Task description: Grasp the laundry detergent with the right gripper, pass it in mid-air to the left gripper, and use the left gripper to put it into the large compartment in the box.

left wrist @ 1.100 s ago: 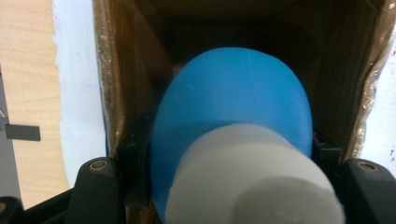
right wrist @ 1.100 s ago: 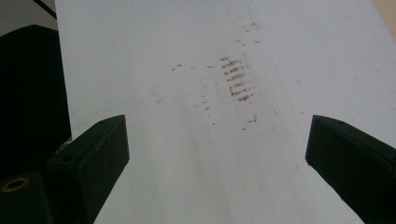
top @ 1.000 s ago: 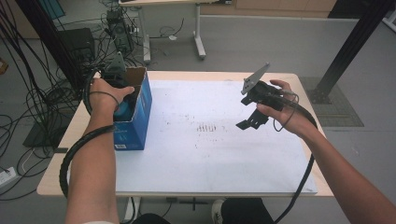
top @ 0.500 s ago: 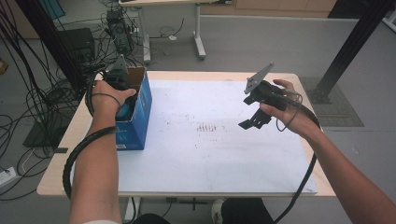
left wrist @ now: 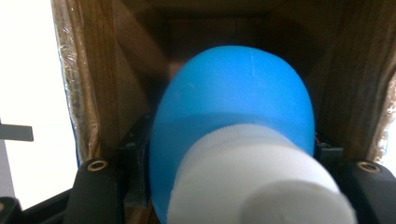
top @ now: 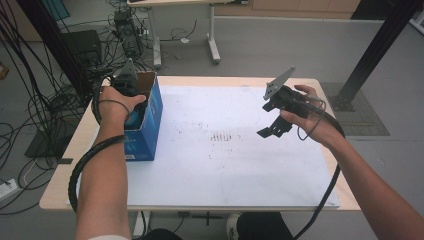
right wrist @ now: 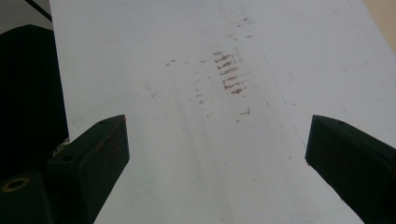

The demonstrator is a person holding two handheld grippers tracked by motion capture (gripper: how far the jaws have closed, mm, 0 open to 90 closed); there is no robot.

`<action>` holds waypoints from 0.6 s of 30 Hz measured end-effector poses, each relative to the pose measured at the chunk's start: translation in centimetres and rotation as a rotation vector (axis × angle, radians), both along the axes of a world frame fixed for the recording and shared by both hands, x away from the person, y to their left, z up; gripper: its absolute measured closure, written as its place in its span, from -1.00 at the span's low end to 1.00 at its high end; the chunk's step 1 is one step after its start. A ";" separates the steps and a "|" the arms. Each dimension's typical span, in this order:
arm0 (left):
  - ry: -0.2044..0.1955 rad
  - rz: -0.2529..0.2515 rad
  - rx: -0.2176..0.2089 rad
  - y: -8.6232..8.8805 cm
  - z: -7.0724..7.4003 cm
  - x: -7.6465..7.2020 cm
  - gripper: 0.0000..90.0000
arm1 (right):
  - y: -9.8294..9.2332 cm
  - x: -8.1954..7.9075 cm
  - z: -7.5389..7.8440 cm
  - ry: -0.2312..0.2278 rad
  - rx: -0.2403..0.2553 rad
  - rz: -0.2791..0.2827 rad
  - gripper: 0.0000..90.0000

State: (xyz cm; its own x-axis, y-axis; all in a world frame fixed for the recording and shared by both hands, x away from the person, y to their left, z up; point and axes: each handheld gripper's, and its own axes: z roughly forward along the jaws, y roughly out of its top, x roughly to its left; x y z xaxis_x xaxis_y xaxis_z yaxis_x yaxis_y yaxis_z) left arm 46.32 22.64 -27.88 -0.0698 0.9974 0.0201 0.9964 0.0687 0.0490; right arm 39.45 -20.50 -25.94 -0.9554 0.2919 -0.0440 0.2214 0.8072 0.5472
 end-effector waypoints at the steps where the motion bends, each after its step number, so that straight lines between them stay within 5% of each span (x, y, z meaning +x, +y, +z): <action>1: 0.000 0.000 -0.001 0.0 0.0 0.0 -0.21 | 0.0 0.0 0.0 0.000 0.000 0.000 -0.87; 18: 0.006 0.002 -0.002 -0.1 0.0 0.1 -0.21 | -0.4 0.1 0.3 -0.009 -0.004 -0.008 -0.87</action>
State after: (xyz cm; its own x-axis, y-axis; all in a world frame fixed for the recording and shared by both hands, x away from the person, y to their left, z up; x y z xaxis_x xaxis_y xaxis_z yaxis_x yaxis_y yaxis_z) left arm 46.43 22.54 -27.92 -0.0721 0.9972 0.0187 0.9965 0.0713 0.0427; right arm 39.53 -20.89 -25.61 -0.9527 0.2991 -0.0533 0.2230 0.8075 0.5461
